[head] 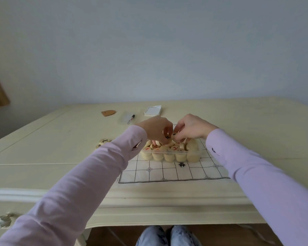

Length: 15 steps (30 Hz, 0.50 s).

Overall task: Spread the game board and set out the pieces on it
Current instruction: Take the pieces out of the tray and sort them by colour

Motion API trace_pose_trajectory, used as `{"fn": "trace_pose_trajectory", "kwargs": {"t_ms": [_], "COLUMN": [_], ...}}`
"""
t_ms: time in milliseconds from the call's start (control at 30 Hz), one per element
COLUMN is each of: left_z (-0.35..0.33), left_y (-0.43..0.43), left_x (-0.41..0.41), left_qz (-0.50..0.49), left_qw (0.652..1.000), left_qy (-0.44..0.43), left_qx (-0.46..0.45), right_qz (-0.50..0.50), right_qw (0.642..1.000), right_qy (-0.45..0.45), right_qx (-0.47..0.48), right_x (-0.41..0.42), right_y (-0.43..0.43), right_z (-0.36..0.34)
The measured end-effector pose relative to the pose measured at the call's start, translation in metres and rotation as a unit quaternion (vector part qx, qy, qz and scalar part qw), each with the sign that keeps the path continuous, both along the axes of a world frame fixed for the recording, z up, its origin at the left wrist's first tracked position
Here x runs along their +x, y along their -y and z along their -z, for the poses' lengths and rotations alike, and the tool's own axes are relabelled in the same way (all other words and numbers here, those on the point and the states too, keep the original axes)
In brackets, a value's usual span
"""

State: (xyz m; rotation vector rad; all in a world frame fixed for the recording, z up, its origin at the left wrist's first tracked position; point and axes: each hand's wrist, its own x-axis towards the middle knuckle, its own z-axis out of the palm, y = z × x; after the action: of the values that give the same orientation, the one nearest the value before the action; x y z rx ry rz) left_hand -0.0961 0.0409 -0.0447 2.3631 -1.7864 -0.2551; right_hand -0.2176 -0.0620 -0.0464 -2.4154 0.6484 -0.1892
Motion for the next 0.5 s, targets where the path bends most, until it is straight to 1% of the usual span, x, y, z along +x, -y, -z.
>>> {"fn": "trace_pose_trajectory", "kwargs": {"t_ms": [100,167,267,333,433,500], "left_z": [-0.008,-0.011,-0.013,-0.014,-0.011,-0.006], "left_y": [-0.009,-0.018,-0.037,-0.051,-0.077,-0.093], "left_x": [0.009,0.019,0.039,0.055,0.078,0.087], "left_qz": [-0.006,-0.030,-0.101,-0.160,-0.240,-0.271], "left_qw": [0.998,0.995,0.986,0.975,0.960,0.952], "left_qy": [-0.007,-0.015,0.016,-0.002,-0.015,-0.025], "left_qx": [-0.070,-0.093,-0.130,-0.157,-0.146,-0.139], "right_qz": [-0.021,-0.028,-0.030,-0.034,-0.052,-0.084], "right_qw": [1.000,0.999,0.999,0.999,0.996,0.993], "right_qy": [-0.007,-0.017,0.009,0.037,0.065,0.064], "right_qx": [0.011,0.008,0.009,-0.002,-0.026,-0.045], "right_x": [0.004,0.007,0.016,0.026,0.051,0.070], "right_y": [-0.005,-0.011,-0.022,-0.033,-0.057,-0.075], "right_z": [0.000,0.000,-0.002,-0.004,-0.006,-0.006]}}
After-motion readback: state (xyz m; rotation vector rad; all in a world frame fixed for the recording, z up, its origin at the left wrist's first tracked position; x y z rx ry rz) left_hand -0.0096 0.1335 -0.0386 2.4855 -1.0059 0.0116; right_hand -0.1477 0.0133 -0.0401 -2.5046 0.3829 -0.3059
